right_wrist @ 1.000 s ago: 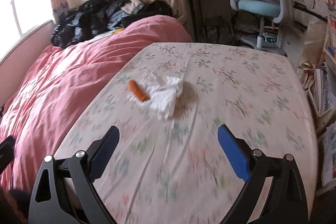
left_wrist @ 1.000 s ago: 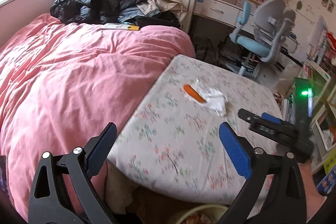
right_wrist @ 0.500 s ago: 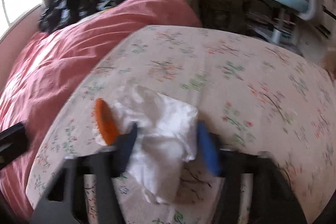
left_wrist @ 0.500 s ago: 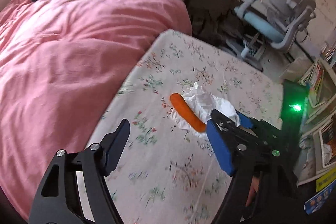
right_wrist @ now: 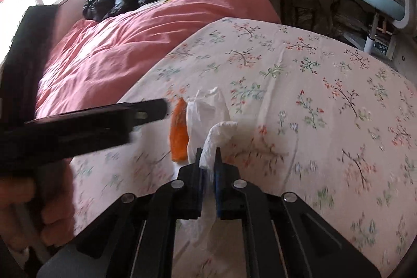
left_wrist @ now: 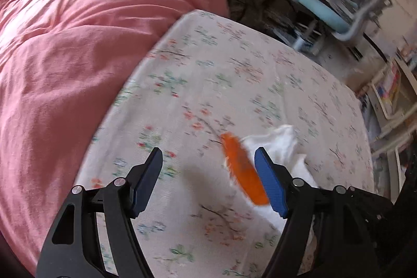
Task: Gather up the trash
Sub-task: 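Grasp the white tissue with the right tool while the left approaches the orange peel, then grasp the orange peel with the left tool while the right holds the tissue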
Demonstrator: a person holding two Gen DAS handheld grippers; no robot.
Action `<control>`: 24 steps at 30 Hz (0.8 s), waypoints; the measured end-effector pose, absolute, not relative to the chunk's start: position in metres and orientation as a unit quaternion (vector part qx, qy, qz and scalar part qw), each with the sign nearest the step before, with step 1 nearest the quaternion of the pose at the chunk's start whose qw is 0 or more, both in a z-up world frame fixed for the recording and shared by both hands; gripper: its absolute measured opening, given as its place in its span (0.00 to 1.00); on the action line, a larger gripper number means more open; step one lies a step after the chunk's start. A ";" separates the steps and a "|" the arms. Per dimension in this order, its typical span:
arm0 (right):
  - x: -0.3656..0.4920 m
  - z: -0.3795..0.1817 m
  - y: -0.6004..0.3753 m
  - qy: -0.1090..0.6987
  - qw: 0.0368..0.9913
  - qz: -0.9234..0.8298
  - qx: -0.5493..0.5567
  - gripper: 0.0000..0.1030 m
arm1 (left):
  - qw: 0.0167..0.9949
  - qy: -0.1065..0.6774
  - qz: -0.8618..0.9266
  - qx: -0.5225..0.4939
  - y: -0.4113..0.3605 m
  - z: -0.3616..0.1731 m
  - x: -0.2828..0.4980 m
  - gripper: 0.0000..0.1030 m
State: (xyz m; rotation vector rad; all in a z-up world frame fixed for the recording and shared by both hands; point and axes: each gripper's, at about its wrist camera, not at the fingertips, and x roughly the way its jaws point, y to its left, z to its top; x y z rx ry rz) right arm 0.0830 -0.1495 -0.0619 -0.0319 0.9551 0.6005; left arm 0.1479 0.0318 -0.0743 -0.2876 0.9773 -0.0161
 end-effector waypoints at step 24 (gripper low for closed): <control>0.089 -0.070 -0.197 0.458 0.846 0.261 0.085 0.08 | 0.862 0.505 0.010 -0.047 0.017 -0.093 0.146 0.67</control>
